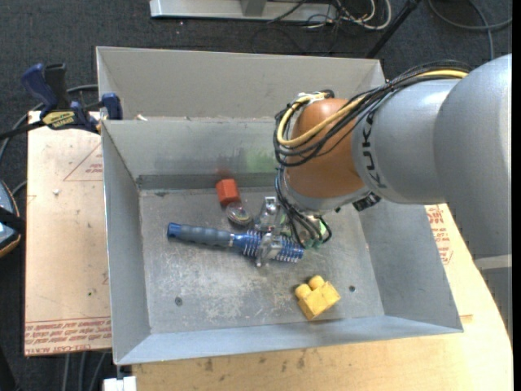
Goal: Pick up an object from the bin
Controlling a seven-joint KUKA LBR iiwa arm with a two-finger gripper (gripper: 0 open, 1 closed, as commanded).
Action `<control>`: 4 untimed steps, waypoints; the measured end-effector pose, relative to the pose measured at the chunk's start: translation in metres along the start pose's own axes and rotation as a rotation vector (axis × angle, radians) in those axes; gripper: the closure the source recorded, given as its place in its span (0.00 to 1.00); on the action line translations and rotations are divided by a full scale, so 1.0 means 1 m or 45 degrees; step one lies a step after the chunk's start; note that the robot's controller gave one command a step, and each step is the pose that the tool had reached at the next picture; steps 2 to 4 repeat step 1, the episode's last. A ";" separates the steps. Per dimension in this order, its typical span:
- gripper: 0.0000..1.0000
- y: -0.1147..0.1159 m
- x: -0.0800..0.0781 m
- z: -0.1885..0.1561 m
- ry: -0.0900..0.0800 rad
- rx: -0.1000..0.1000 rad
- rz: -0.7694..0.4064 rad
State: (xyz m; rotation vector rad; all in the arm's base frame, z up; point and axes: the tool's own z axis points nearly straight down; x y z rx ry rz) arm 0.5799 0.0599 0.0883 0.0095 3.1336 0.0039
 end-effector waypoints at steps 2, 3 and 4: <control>1.00 0.004 -0.009 -0.121 -0.002 0.002 -0.126; 1.00 0.004 -0.009 -0.121 -0.002 0.002 -0.126; 1.00 0.004 -0.009 -0.121 -0.002 0.002 -0.126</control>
Offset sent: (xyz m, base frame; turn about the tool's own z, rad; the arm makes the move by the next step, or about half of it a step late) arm 0.0064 0.0030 0.1170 -0.0999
